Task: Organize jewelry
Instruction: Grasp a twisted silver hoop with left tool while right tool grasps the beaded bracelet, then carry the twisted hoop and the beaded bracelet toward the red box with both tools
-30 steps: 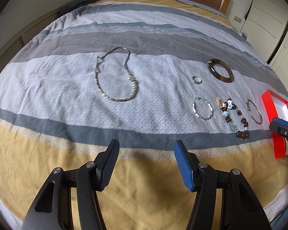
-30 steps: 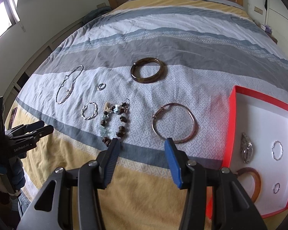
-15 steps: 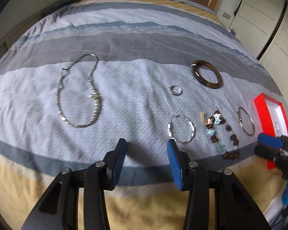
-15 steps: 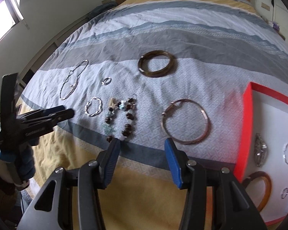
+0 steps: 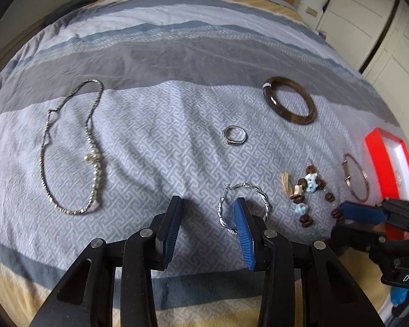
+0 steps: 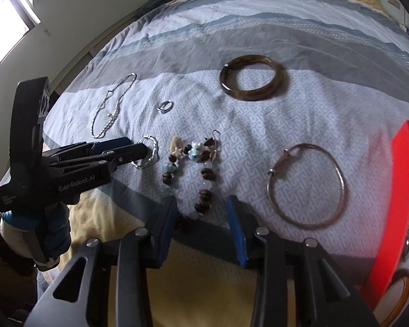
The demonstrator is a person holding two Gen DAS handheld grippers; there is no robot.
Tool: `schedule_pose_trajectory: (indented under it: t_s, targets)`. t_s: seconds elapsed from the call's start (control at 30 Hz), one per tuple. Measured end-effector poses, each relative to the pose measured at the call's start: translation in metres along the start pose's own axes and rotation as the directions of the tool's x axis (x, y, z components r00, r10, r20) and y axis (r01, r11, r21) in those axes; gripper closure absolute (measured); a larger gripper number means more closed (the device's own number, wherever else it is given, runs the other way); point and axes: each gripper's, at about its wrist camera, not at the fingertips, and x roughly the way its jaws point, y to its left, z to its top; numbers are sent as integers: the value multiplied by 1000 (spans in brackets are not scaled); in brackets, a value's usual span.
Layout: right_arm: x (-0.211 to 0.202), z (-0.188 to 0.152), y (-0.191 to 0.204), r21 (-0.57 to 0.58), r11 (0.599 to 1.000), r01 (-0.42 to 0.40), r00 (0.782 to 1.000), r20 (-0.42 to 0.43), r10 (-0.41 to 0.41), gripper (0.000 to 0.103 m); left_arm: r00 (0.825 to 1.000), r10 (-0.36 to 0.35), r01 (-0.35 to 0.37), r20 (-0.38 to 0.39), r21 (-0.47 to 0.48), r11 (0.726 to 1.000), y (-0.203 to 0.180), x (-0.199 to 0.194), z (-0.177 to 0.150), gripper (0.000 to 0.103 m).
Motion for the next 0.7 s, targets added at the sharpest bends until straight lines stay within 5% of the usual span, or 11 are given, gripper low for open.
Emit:
schedule_pose_trajectory:
  t_s: [0.23,0.4,0.7]
  targets:
    - [25,7,0,-22,1000,10,999,-33,-11,72,999,45,-46,15,68,997,-8,9,-3,69]
    - [31,10,6,-44,997,59,998,-34,-61,94,999,35,-38,35,79,996,-12,10,-3,95]
    - [-1,4,20,-49,998,51,999,18,-50,95,998,0,0,61,8,1000,-11,-14,0,98]
